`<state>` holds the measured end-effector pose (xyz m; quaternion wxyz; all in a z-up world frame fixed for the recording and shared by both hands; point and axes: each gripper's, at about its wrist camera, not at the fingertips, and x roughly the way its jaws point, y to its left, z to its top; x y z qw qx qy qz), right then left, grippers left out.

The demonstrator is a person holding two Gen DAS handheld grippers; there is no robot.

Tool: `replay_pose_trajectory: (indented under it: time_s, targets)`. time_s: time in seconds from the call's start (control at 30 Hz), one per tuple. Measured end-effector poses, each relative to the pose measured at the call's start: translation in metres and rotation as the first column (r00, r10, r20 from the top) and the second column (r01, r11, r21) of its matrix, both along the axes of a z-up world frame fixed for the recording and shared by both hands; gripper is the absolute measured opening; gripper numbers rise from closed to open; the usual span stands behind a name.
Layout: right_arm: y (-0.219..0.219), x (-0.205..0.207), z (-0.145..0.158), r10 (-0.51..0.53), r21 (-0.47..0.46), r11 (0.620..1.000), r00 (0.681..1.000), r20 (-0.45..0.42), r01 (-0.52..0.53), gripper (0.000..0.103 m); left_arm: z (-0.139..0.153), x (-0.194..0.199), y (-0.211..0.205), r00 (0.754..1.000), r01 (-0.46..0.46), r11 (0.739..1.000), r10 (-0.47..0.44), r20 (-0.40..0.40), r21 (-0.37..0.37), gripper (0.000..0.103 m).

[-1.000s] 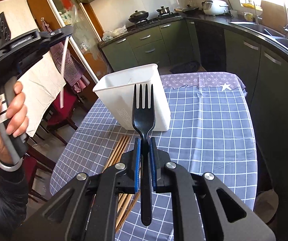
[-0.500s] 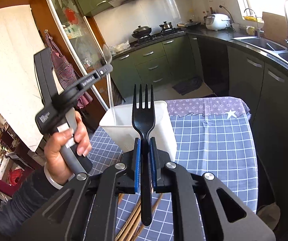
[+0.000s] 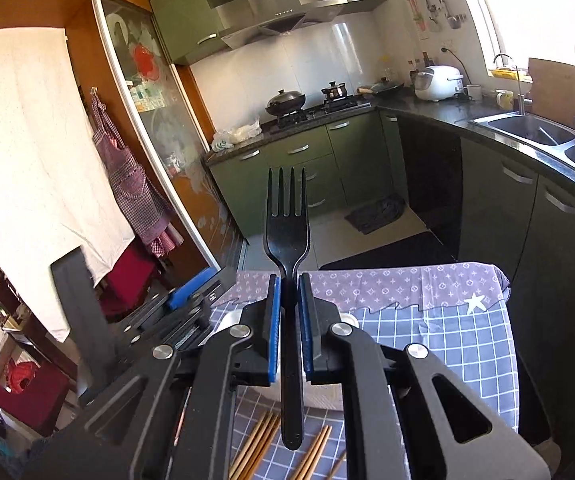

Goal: Organize utensils
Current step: 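Drop the fork into the white holder with the right gripper while the left drops the spoon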

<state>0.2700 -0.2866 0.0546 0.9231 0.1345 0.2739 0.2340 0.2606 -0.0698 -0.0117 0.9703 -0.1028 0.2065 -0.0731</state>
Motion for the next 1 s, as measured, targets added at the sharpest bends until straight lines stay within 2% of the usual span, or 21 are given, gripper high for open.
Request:
replay_pose_trajectory:
  time_s: [0.17,0.33,0.6,0.73,0.87,0.9,1.0]
  targets:
    - [0.012,0.039,-0.007,-0.082,0.008,0.997,0.994,0.071,0.082,0.010,0.015,-0.029,0.020,1.000,-0.005,1.000,0.005,0.024,-0.003,0.038]
    - [0.026,0.059,-0.032,-0.109,-0.002,0.994,0.989,0.096,0.110,0.010,0.018,-0.053,0.032,1.000,0.001,1.000,-0.001,0.015,0.001,0.039]
    - [0.029,0.028,-0.059,-0.123,-0.045,0.990,0.977,0.175,0.133,0.010,0.010,-0.063,0.032,0.998,0.033,0.999,-0.033,-0.046,0.004,0.040]
    - [0.031,0.017,-0.071,-0.120,-0.076,0.988,0.979,0.167,0.134,0.010,0.006,-0.068,0.028,0.996,0.046,0.999,-0.045,-0.075,0.017,0.041]
    - [0.023,0.005,-0.082,-0.122,-0.083,0.987,0.982,0.145,0.135,0.012,0.000,-0.072,0.031,0.988,0.051,0.999,-0.050,-0.146,0.006,0.045]
    - [0.023,0.002,-0.083,-0.117,-0.084,0.988,0.983,0.143,0.129,0.018,-0.003,-0.072,0.032,0.984,0.053,0.999,-0.052,-0.171,0.003,0.045]
    - [0.019,-0.012,-0.080,-0.119,-0.082,0.988,0.980,0.156,0.133,0.024,-0.010,-0.075,0.036,0.970,0.049,0.999,-0.048,-0.238,0.000,0.045]
